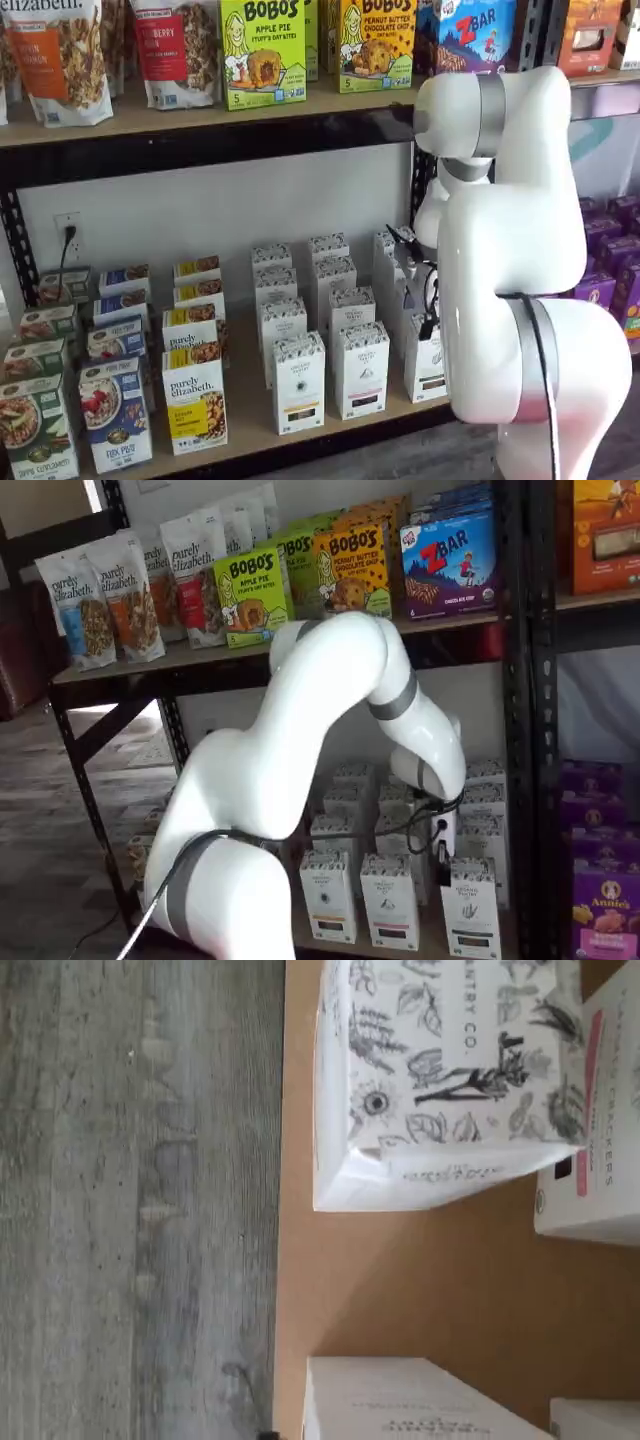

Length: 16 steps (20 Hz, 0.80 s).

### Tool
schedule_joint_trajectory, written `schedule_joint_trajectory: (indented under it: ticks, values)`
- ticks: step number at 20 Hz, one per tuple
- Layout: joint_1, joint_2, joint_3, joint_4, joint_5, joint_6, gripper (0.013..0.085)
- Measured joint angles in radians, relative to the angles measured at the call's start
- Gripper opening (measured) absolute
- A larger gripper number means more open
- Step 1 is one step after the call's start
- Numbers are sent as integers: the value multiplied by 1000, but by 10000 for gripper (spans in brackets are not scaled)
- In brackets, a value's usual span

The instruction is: Pick up the white box with a green strip in the middle, on the bottom shelf, the sixth box from the left

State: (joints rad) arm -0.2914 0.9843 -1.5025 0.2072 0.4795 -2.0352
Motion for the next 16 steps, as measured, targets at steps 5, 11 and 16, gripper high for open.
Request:
schedule_joint_trajectory:
  ticks: [5,11,16]
  values:
    - [-4,27,-35,-79,17,65,850]
    - [-7,64,-65,-120,19,96,850]
    - [-10,81,-79,-151,17,120,850]
